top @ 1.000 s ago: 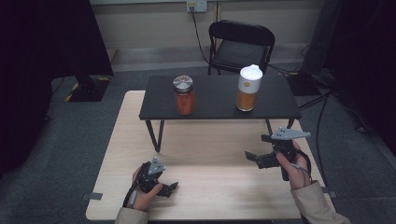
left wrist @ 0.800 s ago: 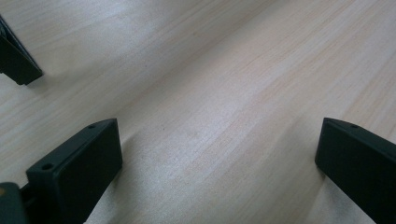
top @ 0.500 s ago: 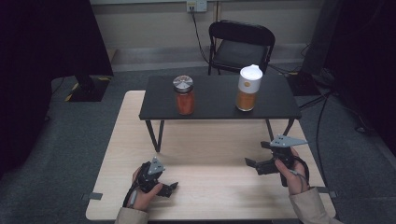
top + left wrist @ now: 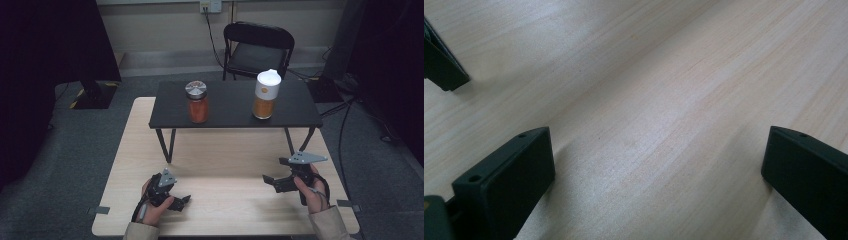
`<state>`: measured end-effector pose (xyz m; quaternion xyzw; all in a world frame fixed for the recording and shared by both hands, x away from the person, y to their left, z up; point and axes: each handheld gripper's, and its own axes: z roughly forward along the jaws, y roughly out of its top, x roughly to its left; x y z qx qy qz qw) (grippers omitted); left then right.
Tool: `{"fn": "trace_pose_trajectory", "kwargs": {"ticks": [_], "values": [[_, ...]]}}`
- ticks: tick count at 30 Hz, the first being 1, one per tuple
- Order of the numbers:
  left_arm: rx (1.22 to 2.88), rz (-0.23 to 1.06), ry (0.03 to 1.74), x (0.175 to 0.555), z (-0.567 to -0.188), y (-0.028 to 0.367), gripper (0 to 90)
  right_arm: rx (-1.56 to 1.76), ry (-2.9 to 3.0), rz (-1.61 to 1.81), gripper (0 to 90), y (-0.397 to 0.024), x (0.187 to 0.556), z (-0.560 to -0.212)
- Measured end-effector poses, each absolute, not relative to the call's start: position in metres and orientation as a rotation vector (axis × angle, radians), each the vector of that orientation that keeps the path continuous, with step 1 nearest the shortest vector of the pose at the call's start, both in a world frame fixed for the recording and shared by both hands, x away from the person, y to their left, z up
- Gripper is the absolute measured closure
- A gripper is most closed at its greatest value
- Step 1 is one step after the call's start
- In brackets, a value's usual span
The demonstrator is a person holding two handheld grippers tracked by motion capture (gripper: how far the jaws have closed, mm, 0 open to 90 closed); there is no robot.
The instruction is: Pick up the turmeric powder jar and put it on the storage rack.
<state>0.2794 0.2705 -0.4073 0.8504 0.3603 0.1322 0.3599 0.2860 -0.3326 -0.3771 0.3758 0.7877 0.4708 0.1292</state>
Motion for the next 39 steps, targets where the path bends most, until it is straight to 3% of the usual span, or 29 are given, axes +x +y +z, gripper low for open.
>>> {"fn": "trace_pose_trajectory", "kwargs": {"ticks": [39], "values": [[2.193, 0.341, 0.929, 0.279, -0.407, 0.271, 0.0, 1.108, 2.35, 1.268, 0.5, -0.332, 0.274, -0.405]]}}
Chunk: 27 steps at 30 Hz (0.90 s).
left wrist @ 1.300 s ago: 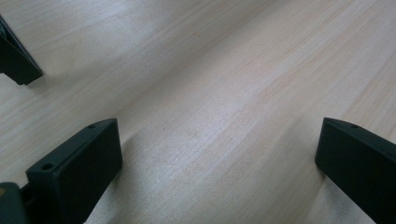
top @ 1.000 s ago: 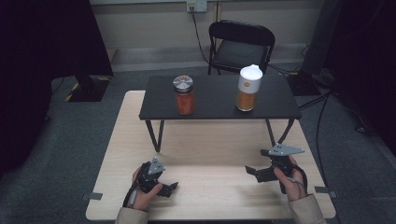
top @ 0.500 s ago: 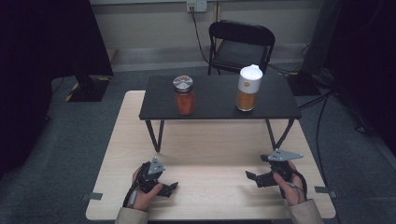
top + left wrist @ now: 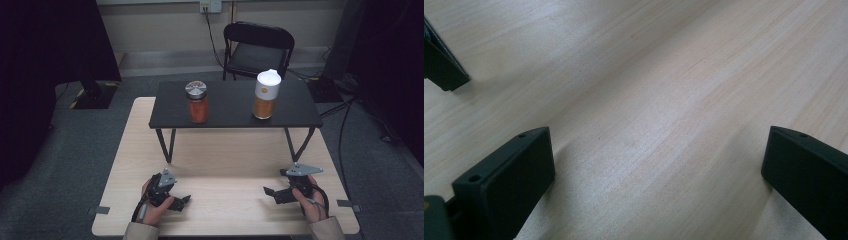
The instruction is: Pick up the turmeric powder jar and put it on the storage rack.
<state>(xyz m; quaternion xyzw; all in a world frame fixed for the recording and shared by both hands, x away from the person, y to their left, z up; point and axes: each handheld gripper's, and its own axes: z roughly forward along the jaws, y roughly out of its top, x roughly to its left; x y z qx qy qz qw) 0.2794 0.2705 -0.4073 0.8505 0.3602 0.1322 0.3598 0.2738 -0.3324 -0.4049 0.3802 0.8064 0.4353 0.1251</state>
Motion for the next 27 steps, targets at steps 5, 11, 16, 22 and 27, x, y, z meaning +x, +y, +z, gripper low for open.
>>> {"fn": "trace_pose_trajectory", "kwargs": {"ticks": [5, 11, 16, 22, 27], "values": [[2.193, 0.341, 0.929, 0.2794, -0.4073, 0.2705, 0.0, 1.104, 2.361, 1.251, 0.5, -0.3343, 0.2725, -0.4061], [2.192, 0.341, 0.929, 0.2794, -0.4073, 0.2705, 0.1, 1.107, 2.363, 1.245, 0.5, -0.3367, 0.2712, -0.4068], [2.192, 0.341, 0.929, 0.2794, -0.4073, 0.2705, 0.0, 1.101, 2.364, 1.249, 0.5, -0.3378, 0.27, -0.406], [2.192, 0.341, 0.929, 0.2794, -0.4073, 0.2705, 0.0, 1.099, 2.366, 1.252, 0.5, -0.3399, 0.2688, -0.4053], [2.192, 0.341, 0.929, 0.2793, -0.4073, 0.2705, 0.0, 1.095, 2.373, 1.25, 0.5, -0.3425, 0.2682, -0.4042]]}}
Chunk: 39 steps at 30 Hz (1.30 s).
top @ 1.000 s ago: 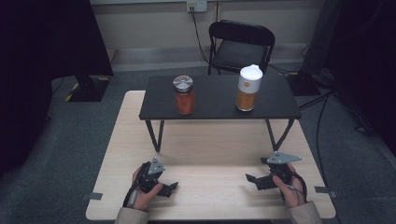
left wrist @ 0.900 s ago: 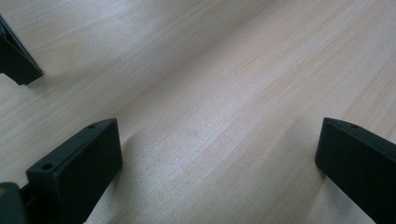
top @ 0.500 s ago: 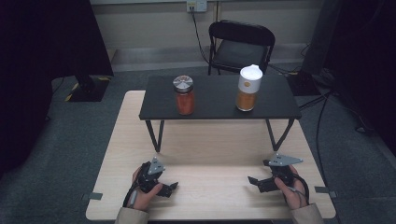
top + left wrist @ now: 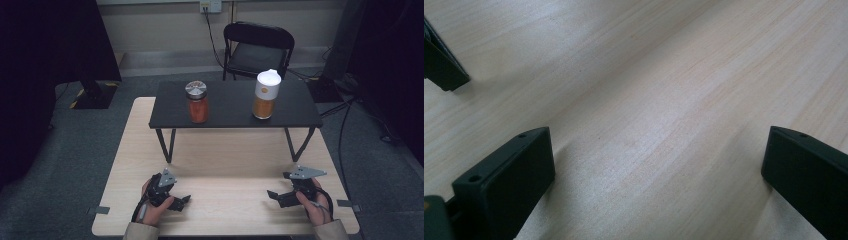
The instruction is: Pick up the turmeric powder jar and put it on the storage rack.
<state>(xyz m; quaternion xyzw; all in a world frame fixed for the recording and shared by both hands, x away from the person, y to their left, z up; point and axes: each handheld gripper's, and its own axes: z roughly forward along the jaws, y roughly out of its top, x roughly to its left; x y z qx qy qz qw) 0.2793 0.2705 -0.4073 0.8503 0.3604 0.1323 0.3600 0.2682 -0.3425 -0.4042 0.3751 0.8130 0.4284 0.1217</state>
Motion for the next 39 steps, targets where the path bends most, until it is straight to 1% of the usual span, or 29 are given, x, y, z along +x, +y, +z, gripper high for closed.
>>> {"fn": "trace_pose_trajectory", "kwargs": {"ticks": [39], "values": [[2.192, 0.34, 0.929, 0.279, -0.407, 0.271, 0.0, 1.131, 2.359, 1.188, 0.7, -0.376, 0.255, -0.402]]}}
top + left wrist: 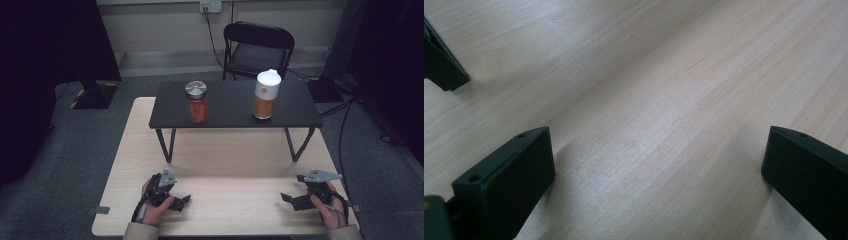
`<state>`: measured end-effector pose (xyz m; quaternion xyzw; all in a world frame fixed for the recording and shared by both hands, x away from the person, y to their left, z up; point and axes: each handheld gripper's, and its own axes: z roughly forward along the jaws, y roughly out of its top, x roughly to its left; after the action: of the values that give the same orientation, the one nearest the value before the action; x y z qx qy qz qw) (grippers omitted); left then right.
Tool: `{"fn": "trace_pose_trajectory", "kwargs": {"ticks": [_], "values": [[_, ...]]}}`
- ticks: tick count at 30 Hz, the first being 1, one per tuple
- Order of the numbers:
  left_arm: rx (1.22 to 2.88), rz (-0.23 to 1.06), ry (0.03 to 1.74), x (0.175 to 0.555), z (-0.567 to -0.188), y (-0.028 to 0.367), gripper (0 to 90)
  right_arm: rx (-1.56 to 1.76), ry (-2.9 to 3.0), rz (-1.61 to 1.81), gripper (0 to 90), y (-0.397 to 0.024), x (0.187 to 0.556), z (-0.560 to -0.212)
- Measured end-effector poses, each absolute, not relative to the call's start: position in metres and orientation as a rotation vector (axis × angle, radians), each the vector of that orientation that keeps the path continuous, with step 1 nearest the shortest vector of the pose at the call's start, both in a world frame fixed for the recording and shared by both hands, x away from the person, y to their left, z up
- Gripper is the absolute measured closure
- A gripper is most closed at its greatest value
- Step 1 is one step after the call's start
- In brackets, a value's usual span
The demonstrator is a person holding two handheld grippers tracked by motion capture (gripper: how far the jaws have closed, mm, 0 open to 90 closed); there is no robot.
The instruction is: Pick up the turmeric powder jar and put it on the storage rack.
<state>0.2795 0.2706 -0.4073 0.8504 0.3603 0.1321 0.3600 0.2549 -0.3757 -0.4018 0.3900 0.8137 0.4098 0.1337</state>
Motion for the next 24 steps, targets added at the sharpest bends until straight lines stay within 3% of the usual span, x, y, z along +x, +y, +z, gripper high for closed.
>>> {"fn": "trace_pose_trajectory", "kwargs": {"ticks": [24], "values": [[2.192, 0.34, 0.928, 0.28, -0.407, 0.271, 0.0, 1.159, 2.351, 1.123, 0.8, -0.397, 0.245, -0.405]]}}
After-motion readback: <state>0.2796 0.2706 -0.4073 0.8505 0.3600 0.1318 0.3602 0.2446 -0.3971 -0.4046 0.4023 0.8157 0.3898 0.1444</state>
